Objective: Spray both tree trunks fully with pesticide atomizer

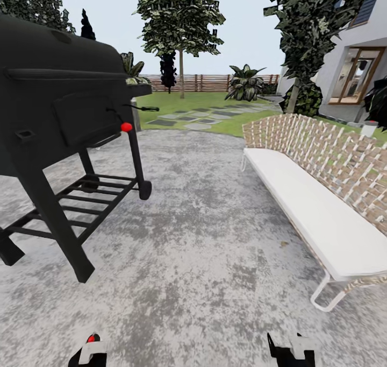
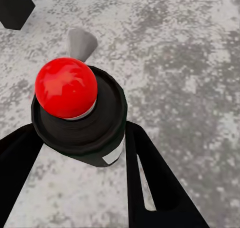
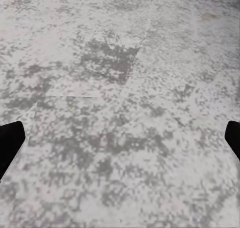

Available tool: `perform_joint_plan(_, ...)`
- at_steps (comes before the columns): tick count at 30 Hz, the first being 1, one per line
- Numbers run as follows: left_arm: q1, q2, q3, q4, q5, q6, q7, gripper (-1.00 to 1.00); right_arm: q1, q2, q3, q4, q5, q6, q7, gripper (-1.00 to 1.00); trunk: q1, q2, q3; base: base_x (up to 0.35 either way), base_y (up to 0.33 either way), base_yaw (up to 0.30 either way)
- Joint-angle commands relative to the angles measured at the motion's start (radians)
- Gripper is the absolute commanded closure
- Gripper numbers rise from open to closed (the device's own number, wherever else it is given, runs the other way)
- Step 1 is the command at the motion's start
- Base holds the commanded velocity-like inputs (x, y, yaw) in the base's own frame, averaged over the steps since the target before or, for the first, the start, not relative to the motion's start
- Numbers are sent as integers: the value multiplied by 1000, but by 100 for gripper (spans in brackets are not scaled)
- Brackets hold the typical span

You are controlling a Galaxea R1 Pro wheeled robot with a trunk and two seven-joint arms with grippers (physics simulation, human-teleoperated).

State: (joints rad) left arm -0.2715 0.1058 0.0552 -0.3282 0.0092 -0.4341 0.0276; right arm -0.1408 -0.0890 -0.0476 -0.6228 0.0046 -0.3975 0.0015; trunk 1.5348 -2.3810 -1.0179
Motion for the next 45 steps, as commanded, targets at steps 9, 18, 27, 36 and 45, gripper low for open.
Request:
perform_joint_plan(9,0,0,0,0,0,0,0,100,0,0,0,0,0,0,0,-100,0,0,0,339,0,0)
perform_joint_plan(18,0,0,0,0,0,0,0,100,0,0,0,0,0,0,0,-100,0,0,1,339,0,-19)
perform_joint_plan(27,0,0,0,0,0,0,0,100,0,0,0,0,0,-1,0,-100,0,0,10,339,0,-197)
perform_joint_plan(36,0,0,0,0,0,0,0,100,0,1,0,0,0,-1,0,-100,0,0,12,339,0,-65)
perform_joint_plan(45,0,0,0,0,0,0,0,100,0,1,0,0,0,-1,0,-100,0,0,12,338,-32,-1)
